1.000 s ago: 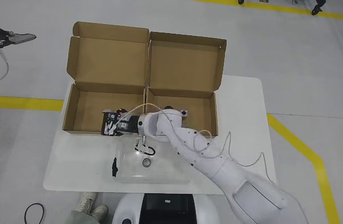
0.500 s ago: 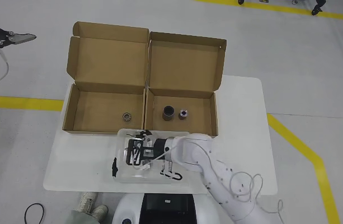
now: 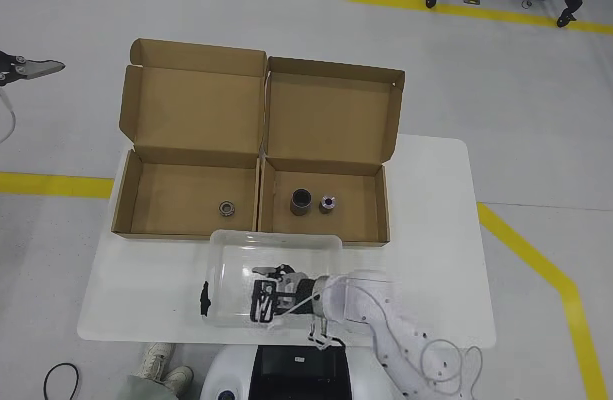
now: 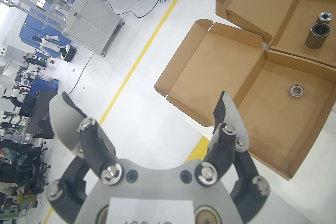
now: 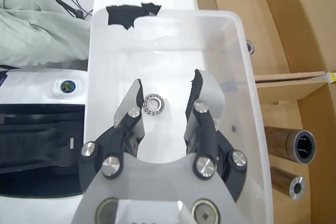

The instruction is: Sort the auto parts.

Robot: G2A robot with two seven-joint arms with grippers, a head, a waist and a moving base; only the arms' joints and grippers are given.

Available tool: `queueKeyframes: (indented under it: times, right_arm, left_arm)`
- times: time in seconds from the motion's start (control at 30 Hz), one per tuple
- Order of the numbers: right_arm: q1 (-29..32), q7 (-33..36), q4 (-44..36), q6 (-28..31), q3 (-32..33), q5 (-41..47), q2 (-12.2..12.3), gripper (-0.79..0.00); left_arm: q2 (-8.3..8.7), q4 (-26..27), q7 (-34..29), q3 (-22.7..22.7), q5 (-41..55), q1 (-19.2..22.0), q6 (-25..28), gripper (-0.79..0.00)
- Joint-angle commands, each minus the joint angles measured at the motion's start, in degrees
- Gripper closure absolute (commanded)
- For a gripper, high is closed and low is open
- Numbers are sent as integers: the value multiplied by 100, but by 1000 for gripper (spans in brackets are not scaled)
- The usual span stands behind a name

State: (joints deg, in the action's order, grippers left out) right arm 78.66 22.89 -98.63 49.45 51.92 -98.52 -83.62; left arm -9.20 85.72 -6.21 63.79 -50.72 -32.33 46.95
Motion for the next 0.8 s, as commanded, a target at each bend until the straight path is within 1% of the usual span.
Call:
queueKeyframes:
  times: [0.0, 0.23, 0.27, 0.3, 0.53, 0.77]
  right_arm:
    - [-16, 89, 59, -36, -47, -78, 13, -332]
    - [-203, 254, 390, -88, -321, -131, 13, -345]
    - [-249, 277, 443, -67, -377, -123, 7, -351]
    - [-293, 291, 505, -69, -422, -106, 1, -376]
    - [-573, 427, 933, -275, -641, 26, -48, -428]
    - [-736, 602, 1108, -427, -848, 56, -79, -443]
  left_arm:
    - [0, 0, 0, 0, 0, 0, 0, -785]
    - [0, 0, 0, 0, 0, 0, 0, -785]
    - [0, 0, 0, 0, 0, 0, 0, -785]
    - [0, 0, 0, 0, 0, 0, 0, -785]
    - [0, 0, 0, 0, 0, 0, 0, -785]
    - [0, 0, 0, 0, 0, 0, 0, -785]
